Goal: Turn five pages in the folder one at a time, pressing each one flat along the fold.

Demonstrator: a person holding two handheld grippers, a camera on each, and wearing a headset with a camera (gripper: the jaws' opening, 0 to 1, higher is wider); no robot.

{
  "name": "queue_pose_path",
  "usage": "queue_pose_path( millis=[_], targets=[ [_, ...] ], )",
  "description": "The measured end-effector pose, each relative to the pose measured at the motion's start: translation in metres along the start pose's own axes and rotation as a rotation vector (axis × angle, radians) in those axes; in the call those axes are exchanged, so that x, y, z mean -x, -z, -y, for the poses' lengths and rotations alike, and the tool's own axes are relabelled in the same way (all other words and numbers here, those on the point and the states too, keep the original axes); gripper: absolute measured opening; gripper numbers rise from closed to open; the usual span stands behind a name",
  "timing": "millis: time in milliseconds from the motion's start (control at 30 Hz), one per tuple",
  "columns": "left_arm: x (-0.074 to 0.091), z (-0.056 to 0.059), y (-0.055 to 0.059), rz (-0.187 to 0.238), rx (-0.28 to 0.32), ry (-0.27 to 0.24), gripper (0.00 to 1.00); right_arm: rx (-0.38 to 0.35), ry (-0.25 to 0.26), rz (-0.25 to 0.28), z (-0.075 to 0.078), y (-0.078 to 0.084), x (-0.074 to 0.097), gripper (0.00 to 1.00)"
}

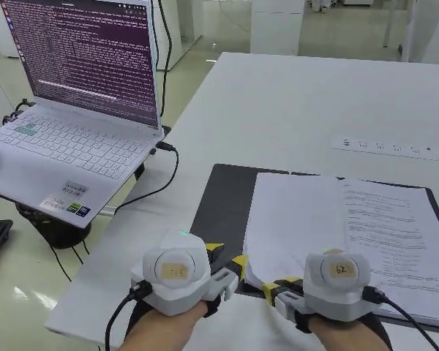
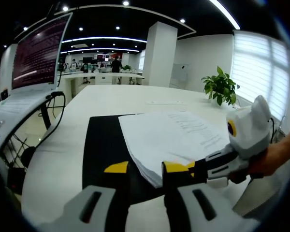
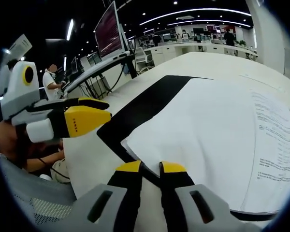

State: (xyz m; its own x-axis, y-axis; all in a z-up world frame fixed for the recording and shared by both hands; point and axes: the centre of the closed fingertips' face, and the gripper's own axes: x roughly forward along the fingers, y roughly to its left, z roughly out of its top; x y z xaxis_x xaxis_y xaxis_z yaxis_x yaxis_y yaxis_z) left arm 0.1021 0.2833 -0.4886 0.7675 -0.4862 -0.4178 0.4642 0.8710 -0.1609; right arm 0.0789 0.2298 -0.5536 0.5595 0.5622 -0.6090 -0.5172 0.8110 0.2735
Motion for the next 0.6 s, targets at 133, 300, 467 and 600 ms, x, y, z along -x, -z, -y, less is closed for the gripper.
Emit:
queue_pose_path(
  millis=[133, 300, 467, 600],
  targets=[
    [-0.007, 0.007, 0.002, -0.014, -0.013, 0.017, 0.24, -0.018, -0.013, 0.013, -0.001, 0.001, 0.003, 0.15],
    [-0.022, 0.019, 0.010, -0.053, -0.057, 0.055, 0.24, -0.062, -0.022, 0.055, 0.000, -0.004, 0.015, 0.15],
    [-0.036, 0.026, 0.021, -0.092, -0.093, 0.077, 0.23, -0.083, 0.003, 0.101, 0.013, -0.012, 0.030, 0.13],
    [-0.043, 0.026, 0.033, -0.135, -0.112, 0.078, 0.24, -0.109, 0.026, 0.144, 0.027, -0.021, 0.041, 0.12]
  ],
)
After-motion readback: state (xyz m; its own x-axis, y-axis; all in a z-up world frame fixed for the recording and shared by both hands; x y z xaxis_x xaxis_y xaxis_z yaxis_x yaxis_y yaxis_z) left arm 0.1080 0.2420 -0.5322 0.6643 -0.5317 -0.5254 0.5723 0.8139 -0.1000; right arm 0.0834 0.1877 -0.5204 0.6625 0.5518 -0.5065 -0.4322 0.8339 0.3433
